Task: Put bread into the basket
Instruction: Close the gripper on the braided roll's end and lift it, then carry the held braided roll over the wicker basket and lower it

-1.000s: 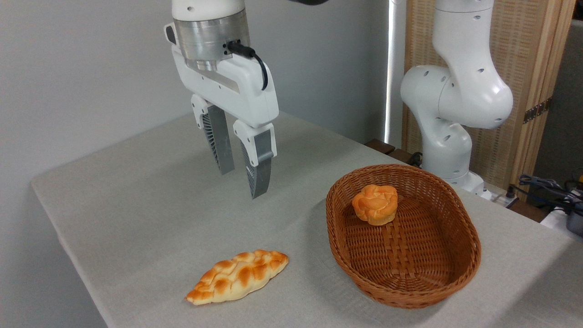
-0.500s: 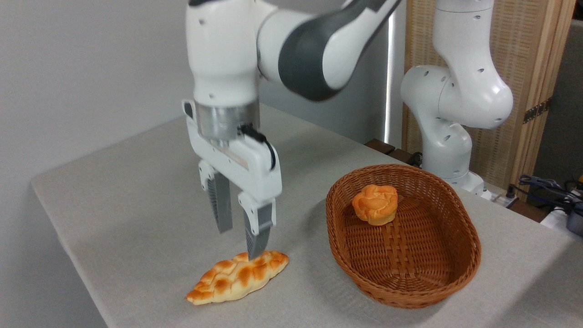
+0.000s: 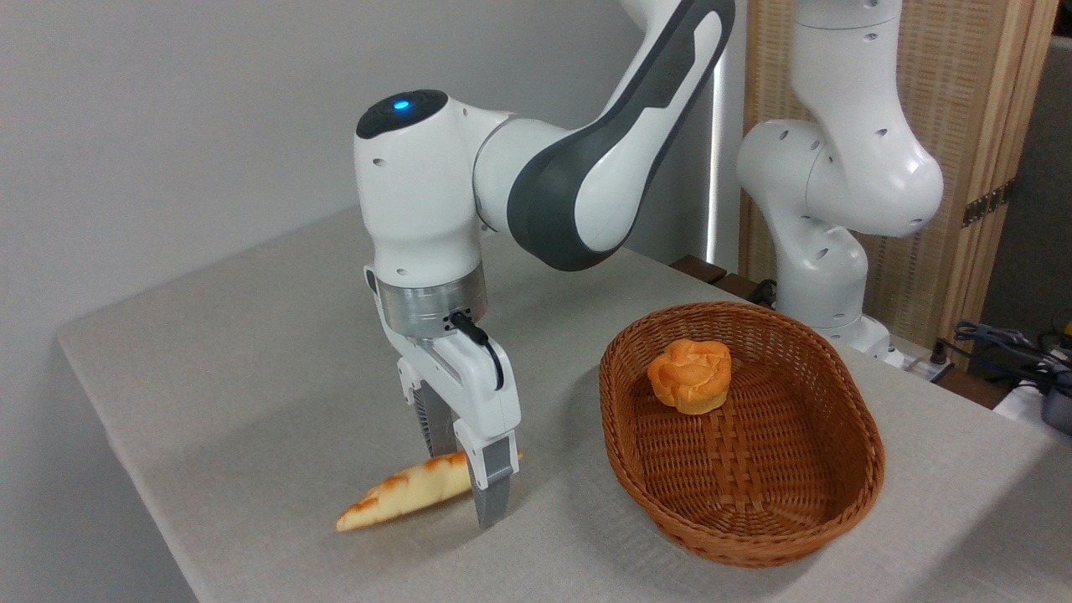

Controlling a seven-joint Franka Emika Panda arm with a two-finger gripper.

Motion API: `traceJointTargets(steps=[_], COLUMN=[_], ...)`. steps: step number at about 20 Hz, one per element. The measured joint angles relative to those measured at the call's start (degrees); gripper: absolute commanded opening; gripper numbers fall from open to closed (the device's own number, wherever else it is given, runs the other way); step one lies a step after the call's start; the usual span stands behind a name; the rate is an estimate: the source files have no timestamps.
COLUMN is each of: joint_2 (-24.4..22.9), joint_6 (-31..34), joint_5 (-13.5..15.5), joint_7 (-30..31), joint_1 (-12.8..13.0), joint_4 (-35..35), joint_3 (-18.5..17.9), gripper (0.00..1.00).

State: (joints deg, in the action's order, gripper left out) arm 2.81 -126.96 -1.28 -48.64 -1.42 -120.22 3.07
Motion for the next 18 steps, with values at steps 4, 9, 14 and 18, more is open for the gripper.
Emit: traceJointTargets(steps=[4, 9, 14, 18], joint_2=[0.09, 0.03, -0.66, -2.72], joint_6=[0.00, 0.15, 0.20, 0.59], joint_5=[0.00, 0.01, 0.00, -0.01], joint_7=[0.00, 0.00, -0.14, -0.15], joint_1=[0.06, 0.26, 0.17, -0.32], joint_4=[-0.48, -0.53, -0.52, -0.46], joint_3=[0.45, 1.26, 1.20, 0.01], gripper=[0.25, 0.25, 0.24, 0.11])
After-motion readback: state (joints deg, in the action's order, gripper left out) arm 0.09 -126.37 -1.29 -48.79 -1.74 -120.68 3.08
